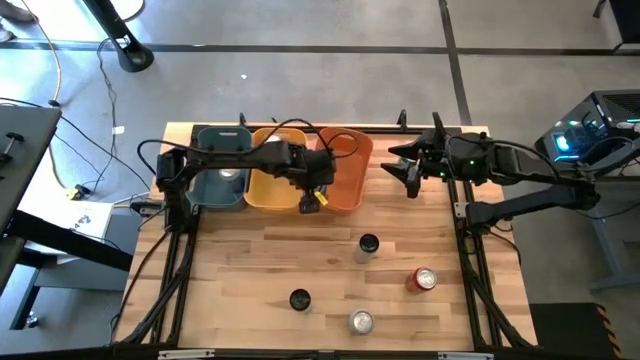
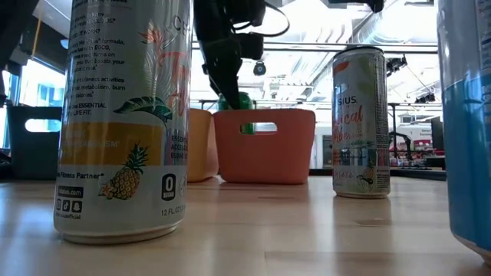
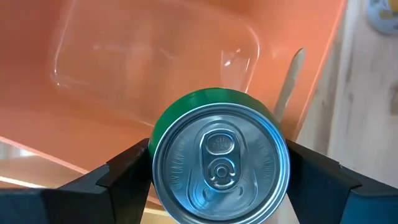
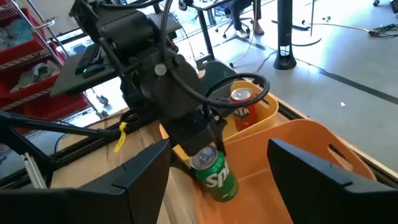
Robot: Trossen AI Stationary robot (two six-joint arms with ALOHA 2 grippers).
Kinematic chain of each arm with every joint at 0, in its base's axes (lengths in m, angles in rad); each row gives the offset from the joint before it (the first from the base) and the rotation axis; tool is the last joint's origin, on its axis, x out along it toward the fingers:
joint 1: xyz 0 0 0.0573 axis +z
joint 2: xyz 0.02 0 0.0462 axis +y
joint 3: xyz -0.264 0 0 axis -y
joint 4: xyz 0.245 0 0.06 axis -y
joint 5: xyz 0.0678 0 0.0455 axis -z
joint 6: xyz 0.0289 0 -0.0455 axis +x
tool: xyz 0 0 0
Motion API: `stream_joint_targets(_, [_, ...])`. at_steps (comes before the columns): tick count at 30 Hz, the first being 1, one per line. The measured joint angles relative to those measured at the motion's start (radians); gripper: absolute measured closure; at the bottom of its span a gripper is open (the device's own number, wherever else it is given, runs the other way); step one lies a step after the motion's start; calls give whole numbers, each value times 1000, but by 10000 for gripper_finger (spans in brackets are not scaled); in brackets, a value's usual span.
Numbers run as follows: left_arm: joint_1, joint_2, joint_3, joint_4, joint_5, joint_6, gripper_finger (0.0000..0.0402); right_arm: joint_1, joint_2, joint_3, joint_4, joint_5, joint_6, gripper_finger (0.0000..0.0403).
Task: Sort soda cans
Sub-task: Put the bottom green soda can into the orange bin
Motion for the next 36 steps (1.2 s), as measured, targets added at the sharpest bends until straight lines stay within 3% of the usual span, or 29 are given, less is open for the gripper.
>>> stream_joint_targets(11, [-51,0,0,66,60,-61,112,0,-1,0,0,0,-7,139])
stream_joint_targets(27, [31,3,-1,88,46,52,111,0,-1,-1,0,0,0,139])
stream_joint_targets(32, [36,14,-5,105,51,51,33,0,-1,-1,0,0,0,139])
stream_joint_targets(36, [42,34,-6,108,51,51,15,0,2,-1,1,1,0,139])
